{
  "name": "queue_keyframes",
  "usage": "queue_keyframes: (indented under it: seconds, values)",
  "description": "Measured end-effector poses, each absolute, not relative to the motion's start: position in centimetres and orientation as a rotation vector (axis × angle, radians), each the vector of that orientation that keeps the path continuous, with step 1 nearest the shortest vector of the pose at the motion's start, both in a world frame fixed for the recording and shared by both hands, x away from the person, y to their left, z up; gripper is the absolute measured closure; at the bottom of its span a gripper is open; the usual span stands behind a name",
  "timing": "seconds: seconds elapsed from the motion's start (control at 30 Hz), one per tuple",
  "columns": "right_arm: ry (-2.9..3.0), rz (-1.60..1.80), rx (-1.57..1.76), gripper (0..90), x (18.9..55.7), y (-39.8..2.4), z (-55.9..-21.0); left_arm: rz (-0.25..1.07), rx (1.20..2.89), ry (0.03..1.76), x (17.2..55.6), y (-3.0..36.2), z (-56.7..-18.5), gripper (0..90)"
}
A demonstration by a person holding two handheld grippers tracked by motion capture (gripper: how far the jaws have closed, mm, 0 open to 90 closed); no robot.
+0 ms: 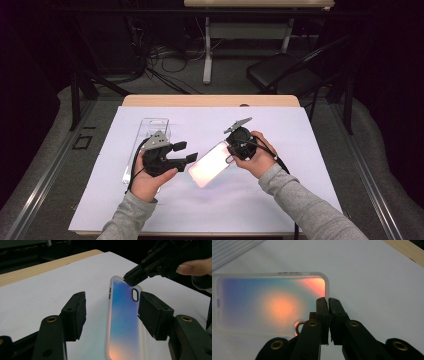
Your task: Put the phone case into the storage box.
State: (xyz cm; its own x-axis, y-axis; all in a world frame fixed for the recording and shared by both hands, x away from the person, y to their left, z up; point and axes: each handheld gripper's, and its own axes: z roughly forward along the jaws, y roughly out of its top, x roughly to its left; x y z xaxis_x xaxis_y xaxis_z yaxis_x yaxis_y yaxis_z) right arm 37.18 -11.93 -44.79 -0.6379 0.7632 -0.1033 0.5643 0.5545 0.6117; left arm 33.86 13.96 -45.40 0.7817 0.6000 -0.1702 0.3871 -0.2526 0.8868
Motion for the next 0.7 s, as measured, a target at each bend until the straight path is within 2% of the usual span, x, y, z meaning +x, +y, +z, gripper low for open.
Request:
queue_keyframes:
  seconds: [0.2, 0.6, 0.7]
  values:
    - [2.422, 0.778, 1.075, 87.5, 37.2, -12.0, -44.7, 0.239, 1.865, 0.778, 34.9, 13.6, -45.0, 43.5]
    - [2.412, 0.772, 1.027, 87.5, 36.9, -11.7, -44.7, 0.236, 1.803, 0.781, 34.9, 15.1, -44.7, 43.3]
    - [2.406, 0.776, 1.007, 87.5, 36.8, -11.6, -44.7, 0.182, 1.792, 0.836, 35.0, 15.4, -45.0, 42.8]
